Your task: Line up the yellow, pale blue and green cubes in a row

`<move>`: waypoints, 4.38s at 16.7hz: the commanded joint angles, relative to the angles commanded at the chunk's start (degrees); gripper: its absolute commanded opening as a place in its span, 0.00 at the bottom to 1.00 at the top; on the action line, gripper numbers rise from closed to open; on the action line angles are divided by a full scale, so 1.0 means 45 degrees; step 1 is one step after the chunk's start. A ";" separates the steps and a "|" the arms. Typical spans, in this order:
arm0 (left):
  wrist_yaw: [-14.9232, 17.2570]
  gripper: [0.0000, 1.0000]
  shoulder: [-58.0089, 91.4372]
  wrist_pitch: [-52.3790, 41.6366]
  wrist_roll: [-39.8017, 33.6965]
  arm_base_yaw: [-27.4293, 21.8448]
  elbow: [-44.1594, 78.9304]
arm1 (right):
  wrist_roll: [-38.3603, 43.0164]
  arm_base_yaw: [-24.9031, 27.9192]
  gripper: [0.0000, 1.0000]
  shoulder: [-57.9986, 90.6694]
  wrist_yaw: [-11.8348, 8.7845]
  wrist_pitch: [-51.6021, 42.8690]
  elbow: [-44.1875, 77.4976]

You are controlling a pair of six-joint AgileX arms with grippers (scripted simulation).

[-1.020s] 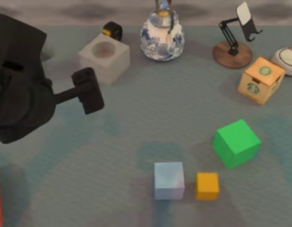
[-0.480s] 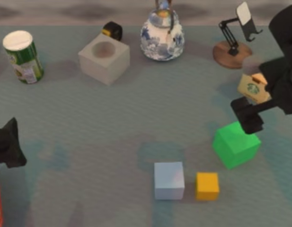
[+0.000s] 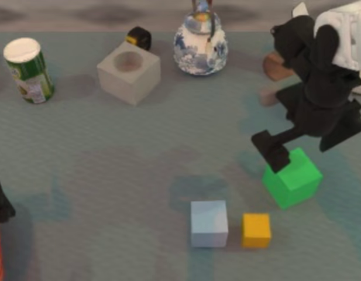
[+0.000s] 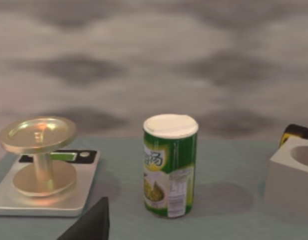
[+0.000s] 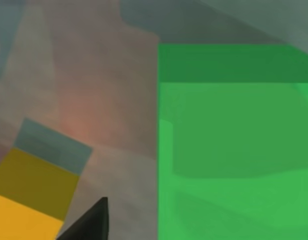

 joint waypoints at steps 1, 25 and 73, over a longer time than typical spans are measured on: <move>0.0006 1.00 -0.0089 0.0054 0.0069 0.0027 -0.0058 | -0.0001 0.0015 1.00 0.0080 0.0002 -0.0036 0.0062; 0.0006 1.00 -0.0089 0.0054 0.0069 0.0027 -0.0058 | 0.0046 0.0035 0.55 0.1937 0.0016 0.3983 -0.2100; 0.0006 1.00 -0.0089 0.0054 0.0069 0.0027 -0.0058 | 1.3124 0.7338 0.00 0.5190 0.0124 -0.3256 0.8402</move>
